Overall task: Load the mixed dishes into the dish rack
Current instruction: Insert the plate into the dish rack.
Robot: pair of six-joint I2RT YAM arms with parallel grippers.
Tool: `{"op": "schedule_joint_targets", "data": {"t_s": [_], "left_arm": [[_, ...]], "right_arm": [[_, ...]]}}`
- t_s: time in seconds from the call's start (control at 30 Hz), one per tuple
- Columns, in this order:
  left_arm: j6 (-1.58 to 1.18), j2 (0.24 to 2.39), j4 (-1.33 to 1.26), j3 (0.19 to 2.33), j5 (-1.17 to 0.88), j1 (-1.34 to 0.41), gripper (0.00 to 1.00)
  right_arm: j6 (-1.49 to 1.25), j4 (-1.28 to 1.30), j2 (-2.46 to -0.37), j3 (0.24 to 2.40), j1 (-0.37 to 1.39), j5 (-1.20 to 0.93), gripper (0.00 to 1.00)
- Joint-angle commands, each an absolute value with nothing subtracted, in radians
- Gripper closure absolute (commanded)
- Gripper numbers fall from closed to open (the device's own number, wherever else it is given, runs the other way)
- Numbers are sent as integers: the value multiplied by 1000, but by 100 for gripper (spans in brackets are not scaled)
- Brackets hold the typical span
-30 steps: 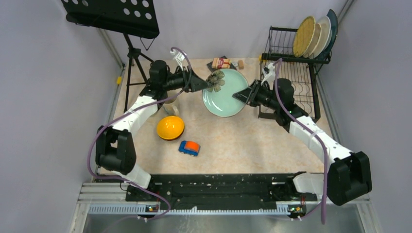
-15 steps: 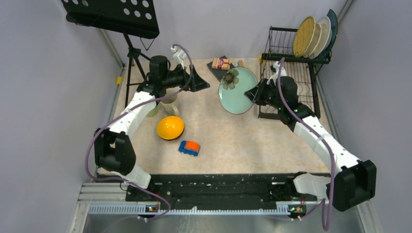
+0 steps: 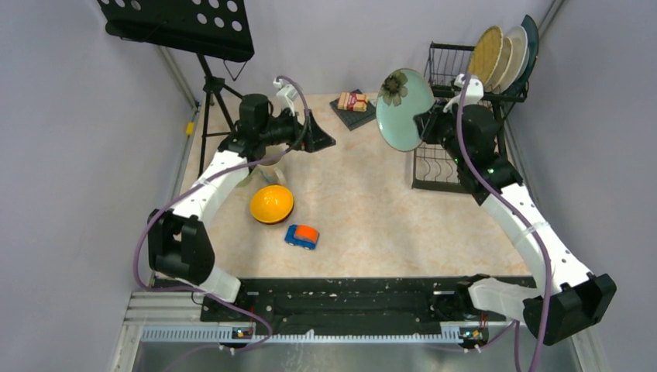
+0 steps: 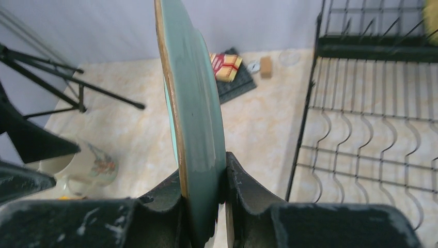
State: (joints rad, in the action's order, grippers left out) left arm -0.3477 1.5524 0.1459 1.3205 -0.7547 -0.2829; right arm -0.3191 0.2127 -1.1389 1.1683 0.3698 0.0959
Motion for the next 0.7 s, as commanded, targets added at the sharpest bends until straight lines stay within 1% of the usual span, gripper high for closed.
{"op": "schedule_joint_targets", "data": {"t_s": [0.0, 0.13, 0.43, 0.6, 0.67], "left_arm": [[-359, 1437, 11, 1249, -717, -287, 3], [-356, 1434, 19, 1253, -719, -287, 2], [-343, 1411, 25, 1235, -730, -287, 1], [-336, 1403, 36, 1234, -730, -287, 1], [-332, 1402, 41, 1232, -730, -287, 1]], "right_arm": [[-207, 44, -1090, 1307, 367, 225, 100], [-86, 39, -1115, 1378, 367, 295, 100], [101, 82, -1261, 1614, 367, 530, 100], [235, 9, -1345, 1658, 366, 698, 100], [276, -43, -1371, 1671, 362, 728, 100]]}}
